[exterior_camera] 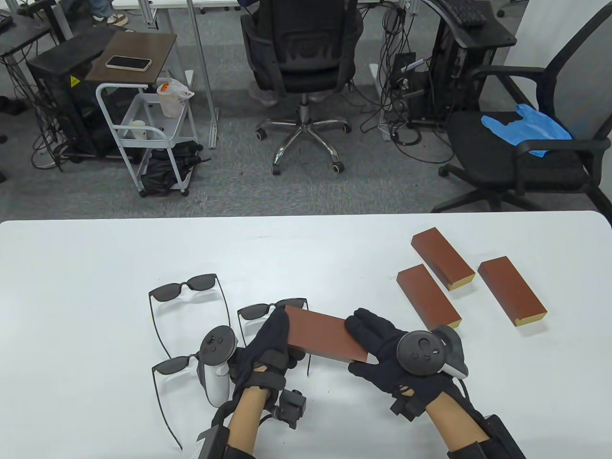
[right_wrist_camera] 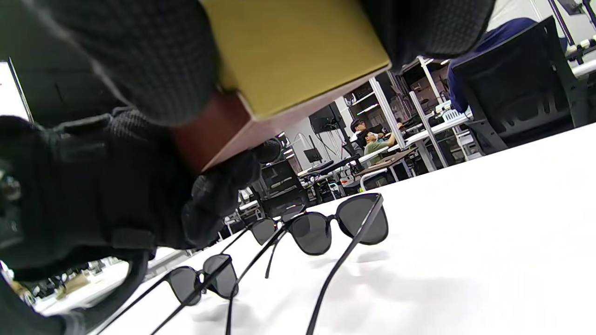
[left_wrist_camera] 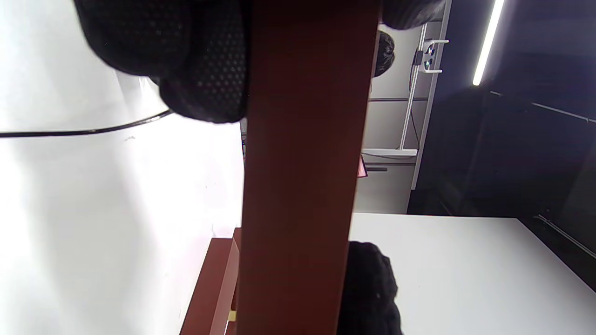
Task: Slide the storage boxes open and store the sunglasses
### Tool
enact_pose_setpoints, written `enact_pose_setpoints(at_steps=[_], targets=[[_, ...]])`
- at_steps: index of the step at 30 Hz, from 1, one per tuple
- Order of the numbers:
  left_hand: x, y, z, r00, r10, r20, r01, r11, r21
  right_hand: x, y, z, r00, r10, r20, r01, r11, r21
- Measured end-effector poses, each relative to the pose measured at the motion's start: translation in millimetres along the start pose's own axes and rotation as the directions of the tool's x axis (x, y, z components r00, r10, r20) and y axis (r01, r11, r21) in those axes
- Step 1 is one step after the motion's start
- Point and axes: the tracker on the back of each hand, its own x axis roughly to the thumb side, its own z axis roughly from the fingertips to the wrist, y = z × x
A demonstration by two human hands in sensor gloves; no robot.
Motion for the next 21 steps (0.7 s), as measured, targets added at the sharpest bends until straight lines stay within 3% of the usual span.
enact_pose_setpoints(at_steps=[7, 11, 17, 21], targets=[[3, 7, -1, 0.999, -0.037, 0.012, 0.037, 0.999, 0.035, 5, 0, -8, 0.999, 0.039, 0.028, -0.038, 0.998, -0.056], [8, 13, 3, 0.994, -0.097, 0.043, 0.091, 0.988, 0.127, 2, -5, -18, 0.995, 0.094, 0.01, -0.092, 0.988, -0.124], [21, 20, 10, 0.938, -0.341, 0.065, 0.311, 0.908, 0.28, -21, -9, -54, 0.95, 0.23, -0.213, -0.269, 0.947, -0.178], [28, 17, 14, 0.868, -0.497, 0.009, 0.461, 0.811, 0.361, -34, -3, -84, 0.886, 0.333, -0.322, -0.407, 0.892, -0.197]])
